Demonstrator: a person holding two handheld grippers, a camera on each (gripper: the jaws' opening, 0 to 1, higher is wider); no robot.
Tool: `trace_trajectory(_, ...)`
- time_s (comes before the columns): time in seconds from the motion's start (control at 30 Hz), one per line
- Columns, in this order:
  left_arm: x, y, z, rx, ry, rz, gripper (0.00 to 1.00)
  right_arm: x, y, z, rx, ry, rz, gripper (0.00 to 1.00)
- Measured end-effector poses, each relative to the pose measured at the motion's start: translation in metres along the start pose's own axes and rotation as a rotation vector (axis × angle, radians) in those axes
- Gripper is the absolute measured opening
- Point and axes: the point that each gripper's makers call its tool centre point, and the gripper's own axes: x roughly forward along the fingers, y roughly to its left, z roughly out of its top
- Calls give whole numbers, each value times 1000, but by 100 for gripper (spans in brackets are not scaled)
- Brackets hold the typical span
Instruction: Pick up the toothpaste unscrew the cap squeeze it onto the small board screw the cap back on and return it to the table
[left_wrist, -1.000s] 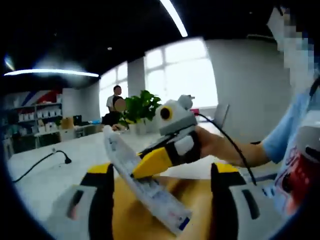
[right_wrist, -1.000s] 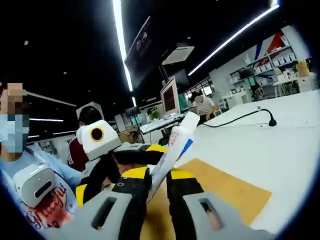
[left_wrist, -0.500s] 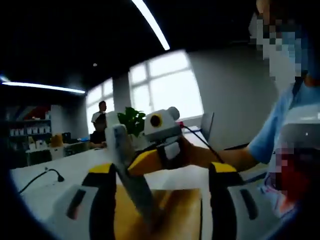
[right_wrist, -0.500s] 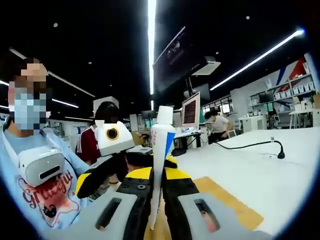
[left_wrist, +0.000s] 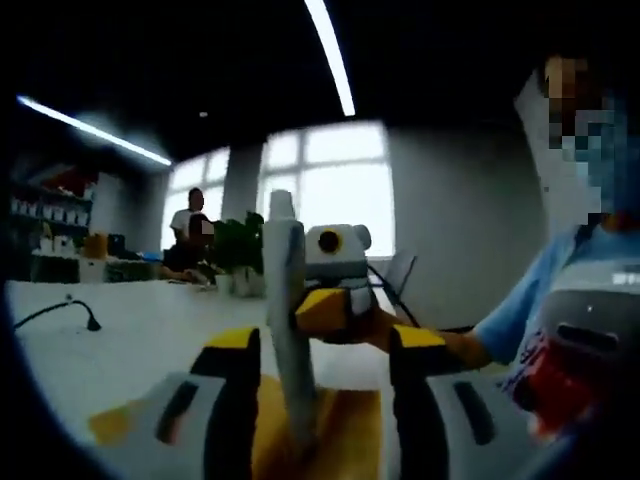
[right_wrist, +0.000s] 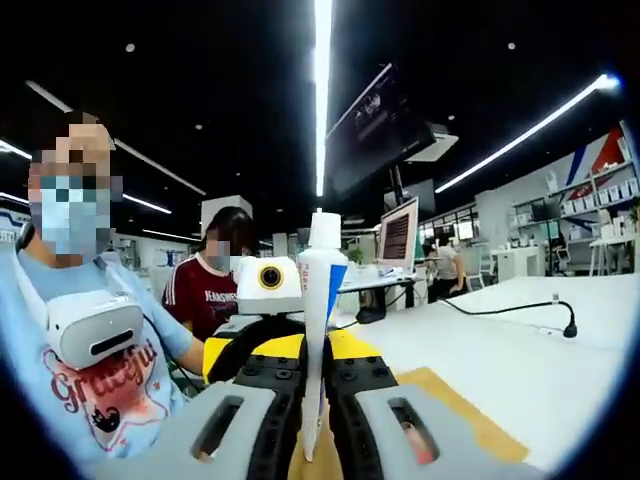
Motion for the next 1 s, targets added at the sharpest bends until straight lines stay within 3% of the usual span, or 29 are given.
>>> trace_trajectory(0.23,1,-3,-7,-17,31,-37,28,1,10,3,-20,11,33,5)
trace_trajectory(0.6,2,-1,-11,-30,45,-42,12,3,19,1,-33,36,69,5)
trace_trajectory(0.9,1,-2,-9,17,42,-27,10,4,23,3,-59,21,85,6)
trace_trajectory(1.0,0,-1,-8,21,34,-19,9,4,21,5,-30,-4,93,6)
